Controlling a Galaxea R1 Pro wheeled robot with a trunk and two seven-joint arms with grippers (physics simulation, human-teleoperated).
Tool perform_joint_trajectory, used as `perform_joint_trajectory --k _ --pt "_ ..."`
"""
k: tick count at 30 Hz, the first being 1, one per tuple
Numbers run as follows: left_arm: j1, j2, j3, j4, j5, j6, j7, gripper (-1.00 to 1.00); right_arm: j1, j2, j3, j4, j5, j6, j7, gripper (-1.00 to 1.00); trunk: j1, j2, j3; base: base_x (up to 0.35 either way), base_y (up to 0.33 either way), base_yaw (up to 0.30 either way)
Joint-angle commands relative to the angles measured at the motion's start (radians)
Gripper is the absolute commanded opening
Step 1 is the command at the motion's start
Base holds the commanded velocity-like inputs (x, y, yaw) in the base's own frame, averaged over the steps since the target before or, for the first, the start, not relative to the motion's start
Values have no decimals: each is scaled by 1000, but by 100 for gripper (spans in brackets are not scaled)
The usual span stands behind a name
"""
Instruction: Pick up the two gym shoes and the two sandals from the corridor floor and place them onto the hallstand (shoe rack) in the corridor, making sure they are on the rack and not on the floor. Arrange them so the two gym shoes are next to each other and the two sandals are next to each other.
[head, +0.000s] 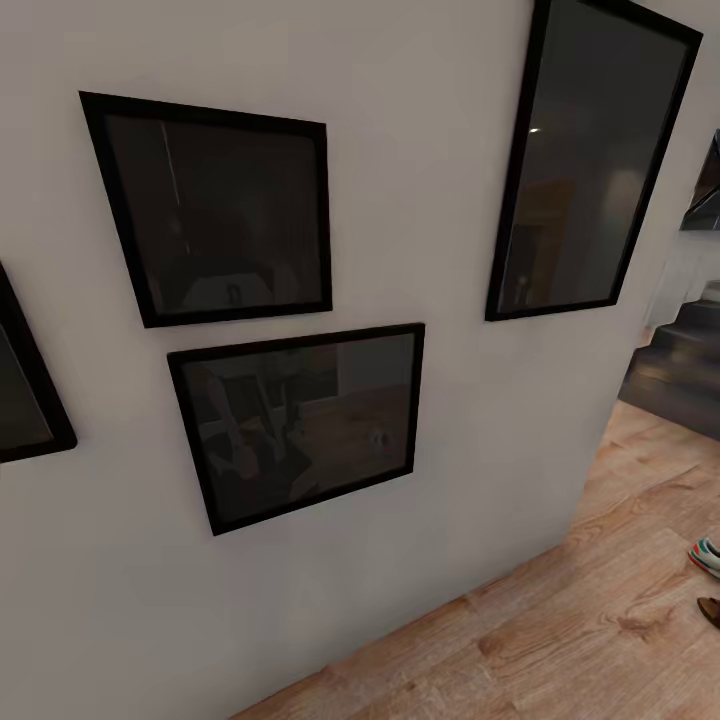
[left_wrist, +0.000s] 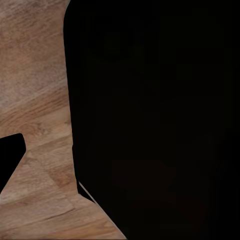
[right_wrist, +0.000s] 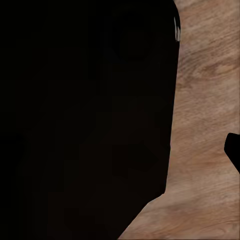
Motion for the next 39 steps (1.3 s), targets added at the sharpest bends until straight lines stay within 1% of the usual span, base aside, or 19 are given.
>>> perform_joint_trajectory --k 1,4,7,10,13,16,21,24,28,37,38,39 --pt "0 0 0 0 0 0 0 100 0 0 0 0 0 0 0 100 0 0 0 0 0 0" --pt "-2 -5 2 -5 0 -2 2 100 -5 17 0 -17 0 5 -3 100 0 0 -1 0 0 0" --pt "-2 -7 2 -5 2 -2 2 100 -5 20 0 -21 0 4 -3 100 0 0 -1 0 0 0" --pt "-2 -8 2 -5 2 -4 2 100 -5 34 1 -38 0 0 -3 100 0 0 -1 0 0 0" --pt "-2 -3 2 -5 -2 -10 2 100 -5 38 1 -55 0 -2 -3 100 0 0 -1 0 0 0" --pt "-2 -1 2 -5 3 -22 2 100 -5 39 1 -68 1 -3 -4 100 0 0 -1 0 0 0" --pt "-2 -9 3 -5 7 -50 2 100 -5 40 2 -68 1 -3 -4 100 0 0 -1 0 0 0" --pt "-1 -8 5 -5 7 -67 2 100 -5 40 1 -68 0 -3 -5 100 0 0 -1 0 0 0" --pt "-1 -2 2 -5 3 -89 2 100 -5 36 2 -72 2 -9 -5 100 0 0 -1 0 0 0" --pt "-12 15 -2 -46 -3 -139 0 100 -5 -15 -1 -113 1 -60 -6 100 0 0 -1 0 0 0" --pt "-14 16 -1 -138 -1 -219 0 100 -5 -50 -2 -189 1 -395 -6 100 0 0 -1 0 0 0" --pt "-19 19 1 -173 3 -220 1 100 -6 -54 -3 -222 1 -413 -6 100 0 0 -1 0 0 0"
